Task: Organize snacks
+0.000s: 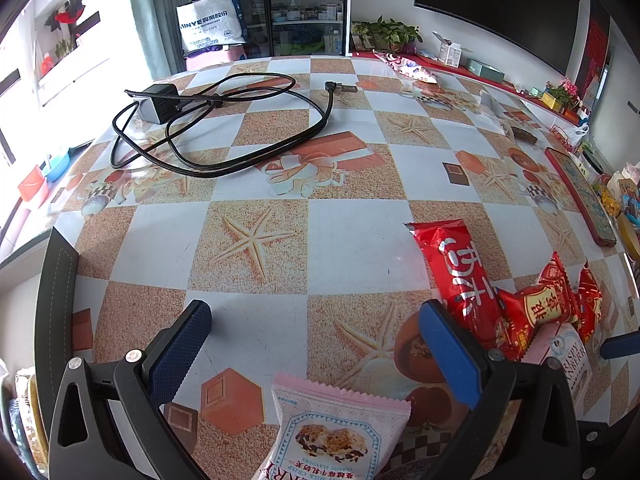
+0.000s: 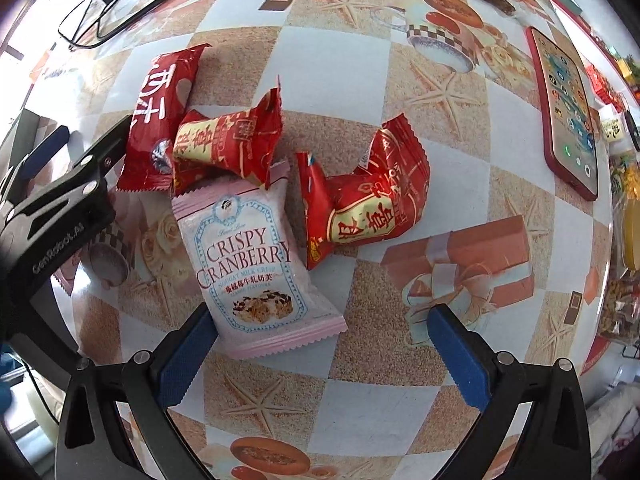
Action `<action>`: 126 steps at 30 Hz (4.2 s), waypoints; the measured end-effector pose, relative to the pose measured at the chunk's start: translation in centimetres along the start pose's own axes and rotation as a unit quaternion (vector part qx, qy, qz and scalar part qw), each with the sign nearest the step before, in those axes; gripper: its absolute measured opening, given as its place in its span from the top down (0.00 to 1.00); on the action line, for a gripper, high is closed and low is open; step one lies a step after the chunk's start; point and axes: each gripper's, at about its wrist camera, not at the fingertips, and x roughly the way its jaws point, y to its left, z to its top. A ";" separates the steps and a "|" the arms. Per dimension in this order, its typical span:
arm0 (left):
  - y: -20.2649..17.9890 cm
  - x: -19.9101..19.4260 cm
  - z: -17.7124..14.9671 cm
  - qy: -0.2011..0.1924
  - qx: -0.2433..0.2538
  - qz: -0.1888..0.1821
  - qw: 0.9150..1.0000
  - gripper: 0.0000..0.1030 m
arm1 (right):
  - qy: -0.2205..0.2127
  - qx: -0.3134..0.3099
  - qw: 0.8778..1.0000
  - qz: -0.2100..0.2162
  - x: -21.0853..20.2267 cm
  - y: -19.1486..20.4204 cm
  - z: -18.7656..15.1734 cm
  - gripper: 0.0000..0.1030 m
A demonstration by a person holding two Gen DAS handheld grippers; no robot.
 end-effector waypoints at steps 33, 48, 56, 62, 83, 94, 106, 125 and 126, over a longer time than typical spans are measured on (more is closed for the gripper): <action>-2.5 -3.6 -3.2 0.185 0.295 -0.025 0.937 0.00 | 0.022 0.021 1.000 -0.002 0.2 -0.1 1.3 0.00; -2.6 -2.8 -4.0 0.228 0.214 -0.082 0.947 0.00 | 0.034 -0.015 0.999 -0.007 0.2 2.8 3.2 0.01; -2.6 -2.9 -3.2 0.256 0.193 -0.070 0.945 0.21 | 0.015 -0.011 1.000 -0.001 -1.6 4.2 3.1 0.57; -1.2 -5.5 -4.0 0.273 0.127 -0.086 0.950 0.59 | 0.033 0.040 0.996 0.066 -1.8 3.3 2.0 0.59; 7.5 -12.0 -3.0 0.243 0.027 -0.075 0.967 0.59 | 0.047 -0.010 0.994 0.096 -4.1 11.5 -2.9 0.59; 18.0 -15.3 -4.8 0.227 -0.056 -0.023 0.972 0.59 | 0.035 -0.123 0.985 0.113 -5.7 24.2 0.4 0.58; 25.5 -16.0 -8.5 0.240 -0.130 0.020 0.962 0.59 | 0.035 -0.197 0.970 0.135 -6.2 35.1 2.4 0.58; 24.8 -15.7 -9.2 0.261 -0.103 0.036 0.959 0.22 | 0.067 -0.213 0.966 0.133 -4.0 39.9 1.4 0.21; 24.8 -15.6 -9.2 0.265 -0.105 0.033 0.958 0.22 | 0.069 -0.209 0.967 0.132 -4.0 39.3 1.4 0.21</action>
